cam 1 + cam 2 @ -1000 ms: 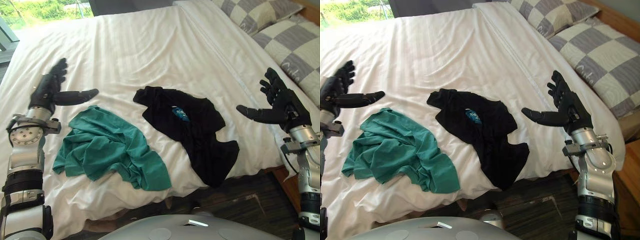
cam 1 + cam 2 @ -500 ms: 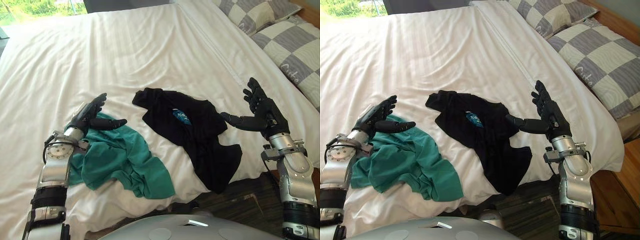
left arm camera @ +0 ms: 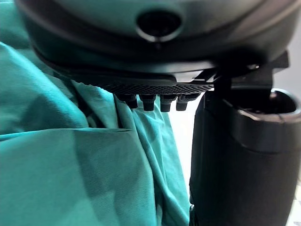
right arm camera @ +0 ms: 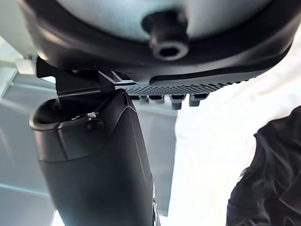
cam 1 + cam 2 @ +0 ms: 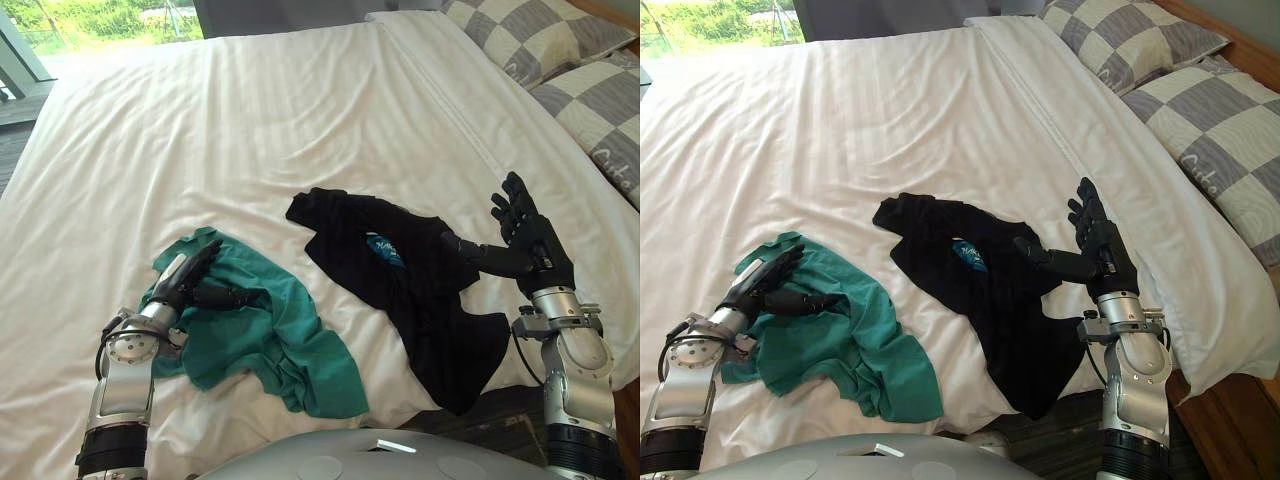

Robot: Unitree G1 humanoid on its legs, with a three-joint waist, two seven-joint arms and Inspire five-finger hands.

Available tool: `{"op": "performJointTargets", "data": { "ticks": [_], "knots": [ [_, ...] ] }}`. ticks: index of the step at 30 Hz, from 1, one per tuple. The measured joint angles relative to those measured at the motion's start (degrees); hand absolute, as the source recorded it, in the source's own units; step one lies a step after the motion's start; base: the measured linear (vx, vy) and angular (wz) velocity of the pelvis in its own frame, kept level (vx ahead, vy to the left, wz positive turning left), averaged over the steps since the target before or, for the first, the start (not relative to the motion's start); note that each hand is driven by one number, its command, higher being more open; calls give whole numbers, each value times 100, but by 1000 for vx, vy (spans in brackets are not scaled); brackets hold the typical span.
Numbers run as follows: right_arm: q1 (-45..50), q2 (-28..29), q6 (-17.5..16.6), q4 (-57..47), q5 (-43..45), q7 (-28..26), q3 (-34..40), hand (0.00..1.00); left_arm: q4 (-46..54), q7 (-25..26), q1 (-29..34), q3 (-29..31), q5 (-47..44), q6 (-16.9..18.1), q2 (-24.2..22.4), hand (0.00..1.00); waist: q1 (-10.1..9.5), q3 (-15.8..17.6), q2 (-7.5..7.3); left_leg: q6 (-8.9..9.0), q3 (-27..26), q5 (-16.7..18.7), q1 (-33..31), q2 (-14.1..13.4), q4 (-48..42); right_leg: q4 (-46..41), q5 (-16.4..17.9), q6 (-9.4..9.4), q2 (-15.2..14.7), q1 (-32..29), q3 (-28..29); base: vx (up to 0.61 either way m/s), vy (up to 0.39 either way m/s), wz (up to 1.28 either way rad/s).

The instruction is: Tidy up the quilt and then pick up the clothes from the bed and put them into the laundry hamper

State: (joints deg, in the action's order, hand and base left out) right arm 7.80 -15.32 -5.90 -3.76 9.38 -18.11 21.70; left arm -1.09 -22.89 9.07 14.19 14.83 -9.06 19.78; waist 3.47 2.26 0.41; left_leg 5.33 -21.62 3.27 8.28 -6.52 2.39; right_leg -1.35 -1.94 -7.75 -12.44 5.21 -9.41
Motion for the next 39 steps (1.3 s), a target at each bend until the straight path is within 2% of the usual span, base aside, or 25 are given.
{"op": "performJointTargets", "data": {
  "ticks": [5,7,8,10,14,18,21,25,27,30,33,35,39],
  "knots": [
    [201,64,13,-4,0,3,6,100,111,42,282,8,581,195,-265,100,-2,-5,5,1,-4,0,21,-27,-1,-56,2,3,22,1,12,-42,-54,2],
    [321,254,13,-9,-1,-6,-2,100,14,289,338,-59,891,400,-423,100,-2,-5,2,1,-11,0,18,-27,2,-60,3,5,22,0,22,-71,-48,1],
    [354,315,12,-9,-1,-6,-23,100,-75,422,360,-165,1032,490,-437,0,-3,-6,3,1,-22,0,20,-26,2,-60,3,5,22,-2,31,-70,-37,-3],
    [451,392,12,-15,-1,-16,-78,100,-357,840,408,-504,1539,694,-462,0,-5,-7,6,1,-43,0,17,-26,7,-60,4,5,22,-8,48,-71,-31,-3],
    [500,391,12,-45,3,-36,-223,100,-786,1590,374,-757,2366,803,-574,0,-14,-61,11,20,-163,-12,17,-12,93,-60,3,5,29,-110,169,-99,-26,-12],
    [491,383,13,-114,-6,-58,-303,100,-1143,2011,373,-877,2666,817,-569,0,2,-149,29,35,-257,-30,46,-7,103,-52,4,6,36,-152,260,-85,-40,-17],
    [429,358,93,-114,-258,-44,-307,100,-1297,2219,373,-886,2678,814,-529,0,17,-151,-30,51,-262,-160,42,0,261,-28,6,9,65,-225,321,-91,-45,-7],
    [301,-37,346,-109,-673,14,-537,100,-1398,2250,249,-888,2624,762,-457,0,24,-134,-150,63,-155,-222,-54,10,269,49,41,46,56,-222,188,-104,-53,9],
    [38,-140,463,-55,-929,171,-693,100,-1436,2249,67,-892,2588,762,-325,0,26,-101,-254,60,0,-319,-255,23,270,42,148,27,31,-313,84,-129,-69,33],
    [-695,-378,670,396,-1363,442,-990,100,-1316,2165,-312,-879,2356,773,-100,0,-11,143,-367,79,278,-521,-587,-11,270,36,273,-22,47,-455,-94,-106,-63,44],
    [-1336,-607,862,801,-1624,656,-1065,100,-1102,1984,-700,-867,2153,809,68,0,-75,540,-358,85,498,-702,-882,-79,271,11,273,-18,114,-595,-298,-132,-51,40],
    [-1737,-742,1027,1058,-1649,817,-1085,100,-923,1718,-919,-747,1926,919,227,0,-186,821,-355,81,560,-808,-1047,-124,265,-63,270,-14,157,-766,-326,-104,-23,17],
    [-2198,-1131,1187,1483,-1627,969,-1093,100,-728,1445,-1137,-566,1655,1197,388,0,-286,1160,-328,61,625,-927,-1320,-133,246,-143,233,25,163,-1027,-380,-36,-4,9]
  ]
}}
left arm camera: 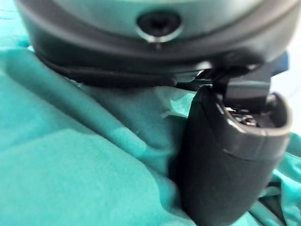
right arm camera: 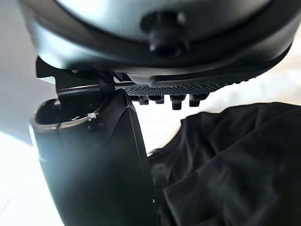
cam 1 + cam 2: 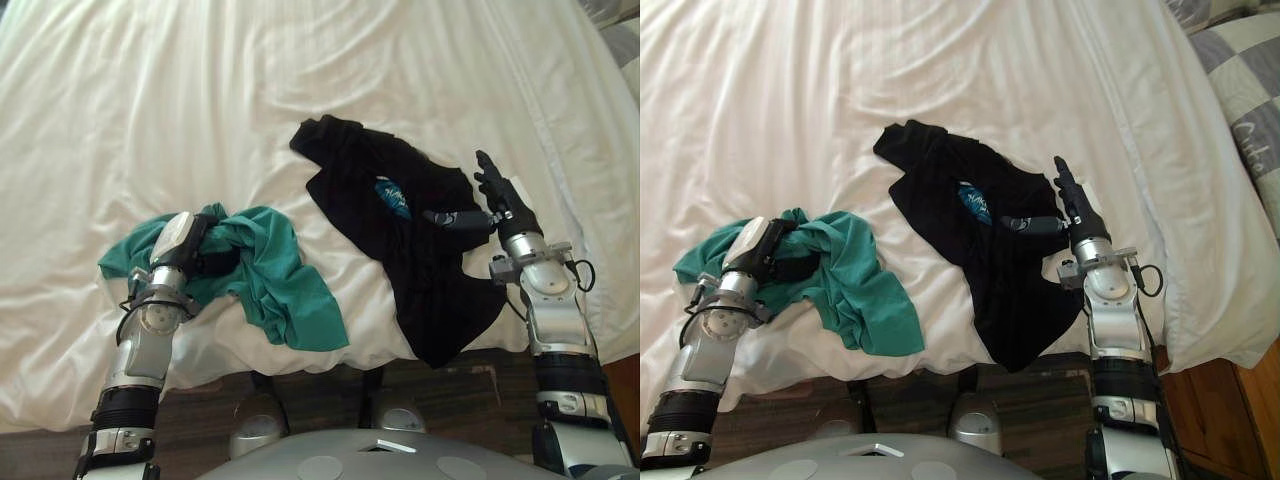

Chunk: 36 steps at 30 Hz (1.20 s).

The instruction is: Tidy up the quilt and then pick up the clothes from the bed and put them into the laundry hamper

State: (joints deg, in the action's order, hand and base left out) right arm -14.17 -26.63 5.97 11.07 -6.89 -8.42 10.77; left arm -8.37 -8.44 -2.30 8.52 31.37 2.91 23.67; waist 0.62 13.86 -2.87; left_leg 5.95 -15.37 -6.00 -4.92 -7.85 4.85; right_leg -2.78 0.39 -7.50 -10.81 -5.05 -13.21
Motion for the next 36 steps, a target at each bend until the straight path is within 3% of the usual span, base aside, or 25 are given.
{"op": "performJointTargets", "data": {
  "ticks": [3,8,15,16,22,28,34,36],
  "knots": [
    [-246,-268,96,261,49,84,5,100,100,-101,-163,72,-187,268,124,0,-62,222,23,-20,75,-71,-220,-1,-2,-4,-39,21,0,-164,-71,-28,5,12],
    [-608,-525,90,277,98,171,131,100,266,-239,-529,179,-588,605,361,0,-143,654,201,-67,152,-197,-641,10,-2,-6,-155,22,-5,-546,-95,-60,36,5],
    [-743,-737,-70,302,35,193,230,100,377,-292,-674,293,-892,734,536,0,-129,842,348,-101,246,-310,-939,9,-1,-70,-172,-15,-2,-856,-98,-45,22,2],
    [-801,-752,-82,389,34,221,223,0,377,-279,-678,296,-908,800,605,0,-123,850,358,-106,253,-327,-988,7,-1,-107,-170,-16,-2,-919,-97,0,0,0],
    [-1247,-1021,-85,955,176,294,239,0,236,-160,-695,296,-1109,1099,770,0,-86,895,396,-111,302,-366,-1063,17,-4,-134,-185,-42,-13,-1000,-99,0,0,0],
    [-1270,-1145,-316,1391,999,216,483,0,7,-63,-671,296,-1111,1212,602,0,-125,935,472,-113,315,-372,-853,16,-8,-116,-170,-16,-13,-801,-120,35,-17,-2],
    [-294,-269,-695,981,1425,279,621,0,-225,-37,-420,367,-1030,1012,45,0,-165,882,428,-93,285,-354,-259,-39,-8,-106,13,83,37,-167,-195,66,-54,3],
    [349,166,-757,816,1409,188,482,0,-222,-39,-201,372,-840,800,-165,0,-169,660,351,-21,213,-247,37,-95,-7,-111,121,107,90,145,-232,82,-76,3]
  ]
}}
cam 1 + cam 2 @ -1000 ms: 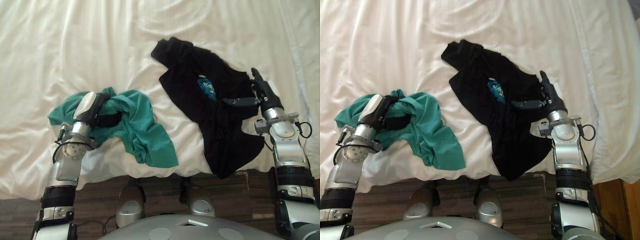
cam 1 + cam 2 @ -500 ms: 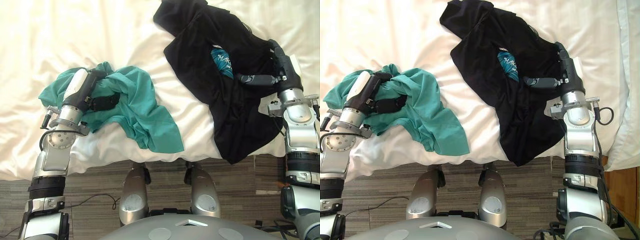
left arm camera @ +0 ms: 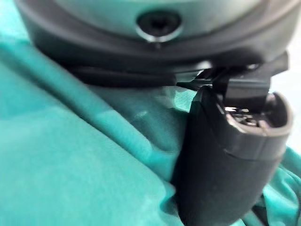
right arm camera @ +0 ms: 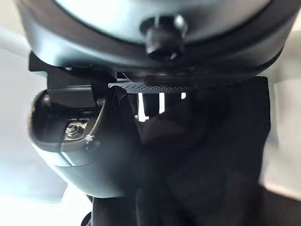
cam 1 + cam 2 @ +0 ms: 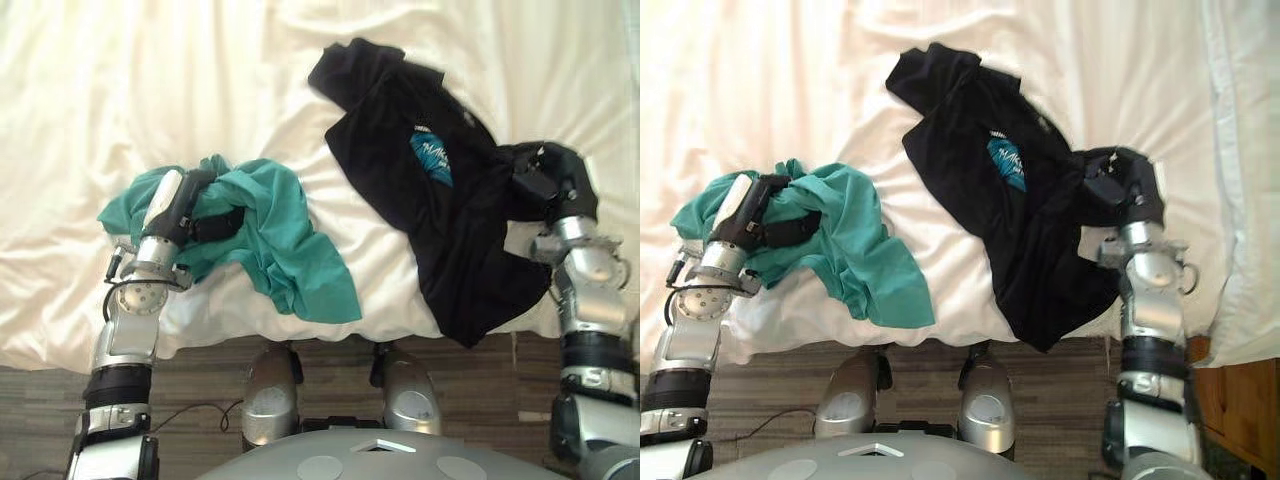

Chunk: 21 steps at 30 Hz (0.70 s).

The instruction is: Tidy up the quilt and then pick up the clothes from the bed and put them into the laundry hamper

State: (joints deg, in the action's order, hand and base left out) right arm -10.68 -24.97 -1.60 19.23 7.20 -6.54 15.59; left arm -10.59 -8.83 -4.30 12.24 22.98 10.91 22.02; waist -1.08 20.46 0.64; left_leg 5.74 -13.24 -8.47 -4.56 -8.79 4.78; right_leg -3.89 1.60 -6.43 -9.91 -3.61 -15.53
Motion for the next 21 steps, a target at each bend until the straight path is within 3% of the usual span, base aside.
{"op": "performJointTargets", "data": {
  "ticks": [4,7,8,9,15,19,20,21],
  "knots": [
    [1083,734,-70,-166,66,-191,-293,0,-43,0,655,-3,245,-163,-314,0,35,-759,-174,56,-82,234,348,-7,0,-4,193,-5,-2,333,-1,130,-74,0],
    [1538,1070,-170,-177,259,-358,-405,0,-172,6,969,-4,261,-220,-418,0,138,-1099,-205,74,-162,379,585,0,0,-5,211,4,-15,552,0,141,-26,-4],
    [1617,1149,-216,-179,240,-396,-432,100,-240,5,983,-7,295,-214,-418,0,140,-1132,-220,96,-204,409,671,1,0,-6,211,4,-21,616,4,83,7,-8],
    [1682,1211,-256,-180,221,-416,-508,0,-276,6,1025,-8,382,-211,-418,0,147,-1170,-237,99,-249,442,752,1,1,-5,211,4,-23,681,13,47,5,-9],
    [1745,1258,-287,-530,-1095,-211,-617,0,-332,-3,1165,6,438,-213,-410,0,190,-1390,-293,103,-336,445,871,-4,2,-3,210,3,-28,774,21,11,-1,-4],
    [1770,1131,-275,-1075,-1137,-187,-597,0,-363,-128,1329,148,411,-225,-396,0,298,-1525,-306,116,-395,454,939,-15,4,-1,205,-4,-22,813,51,-32,3,-5],
    [1780,1102,-266,-1205,-1130,-188,-549,100,-364,-172,1391,197,404,-222,-397,0,303,-1536,-310,123,-409,460,944,-22,7,7,196,-16,-13,810,60,-41,6,-7],
    [1807,1099,-258,-1297,-1127,-188,-501,100,-364,-188,1408,216,396,-220,-407,0,302,-1539,-307,142,-408,474,939,-29,9,13,191,-22,-5,810,59,-64,16,0]
  ]
}}
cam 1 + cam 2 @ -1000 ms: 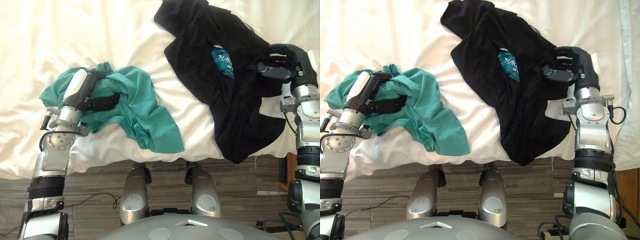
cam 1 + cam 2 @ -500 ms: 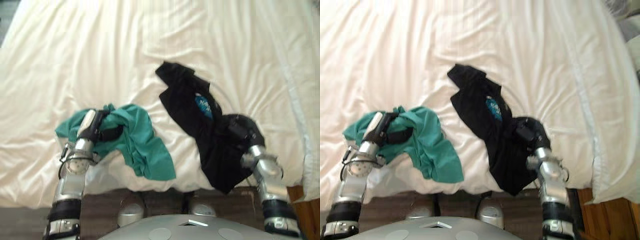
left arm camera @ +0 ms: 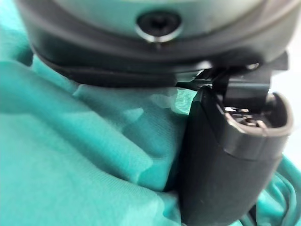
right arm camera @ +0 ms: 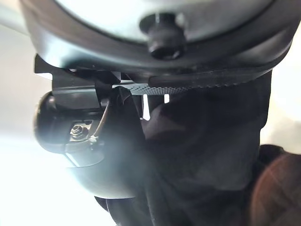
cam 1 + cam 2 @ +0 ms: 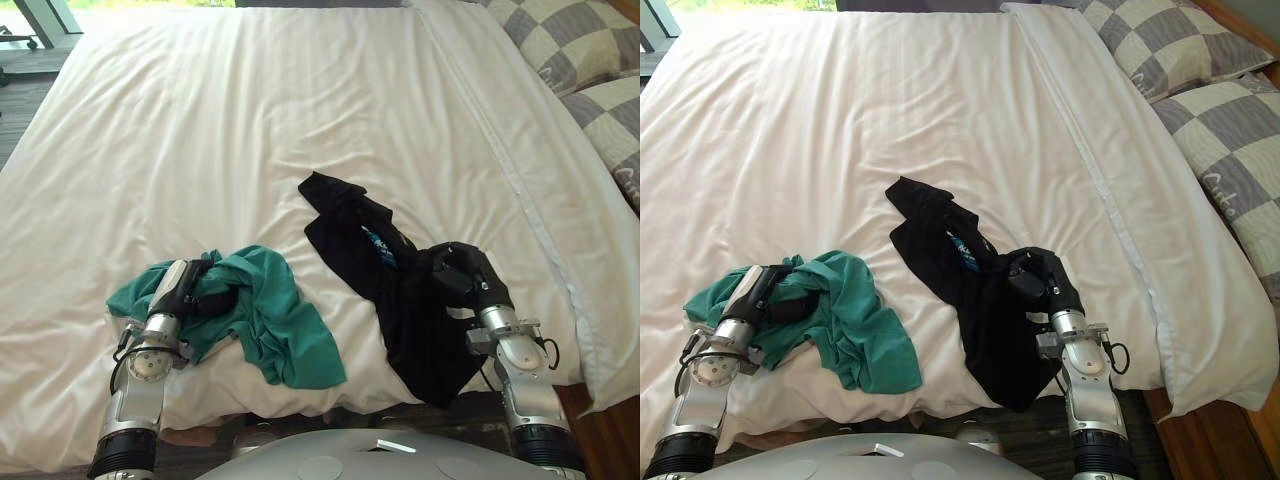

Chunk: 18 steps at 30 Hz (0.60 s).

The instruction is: Tidy up the quilt and then pick up the clothes from the bed and put them into the laundry hamper

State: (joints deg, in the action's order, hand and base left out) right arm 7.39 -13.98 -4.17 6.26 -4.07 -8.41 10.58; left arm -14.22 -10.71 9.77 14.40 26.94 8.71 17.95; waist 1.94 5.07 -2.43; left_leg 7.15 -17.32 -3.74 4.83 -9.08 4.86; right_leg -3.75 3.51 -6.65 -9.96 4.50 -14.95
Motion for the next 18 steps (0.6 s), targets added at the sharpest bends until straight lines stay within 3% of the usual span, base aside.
{"op": "performJointTargets", "data": {
  "ticks": [4,7,13,18],
  "knots": [
    [86,-53,95,-665,-246,8,206,100,100,-199,211,15,-2,-43,-47,0,3,-46,17,20,-7,30,-32,-8,3,29,-59,-81,12,-26,2,-63,28,0],
    [76,-193,160,-1002,-921,25,90,100,70,-322,141,-10,-5,-363,-94,0,-4,-155,34,10,-37,44,-45,5,22,99,-133,-101,11,-48,86,-97,53,-10],
    [48,-432,158,-1049,-1942,64,-222,100,-310,-176,-153,-97,-57,-640,-96,0,14,-253,81,-9,-48,-39,-166,25,27,207,-181,-178,6,-173,189,-87,33,-6],
    [-174,-719,156,-771,-2173,34,-579,100,-608,-63,-328,-284,-56,-740,-67,0,27,-281,127,-17,-7,-95,-147,32,28,206,-194,-186,4,-135,143,-16,3,3]
  ]
}}
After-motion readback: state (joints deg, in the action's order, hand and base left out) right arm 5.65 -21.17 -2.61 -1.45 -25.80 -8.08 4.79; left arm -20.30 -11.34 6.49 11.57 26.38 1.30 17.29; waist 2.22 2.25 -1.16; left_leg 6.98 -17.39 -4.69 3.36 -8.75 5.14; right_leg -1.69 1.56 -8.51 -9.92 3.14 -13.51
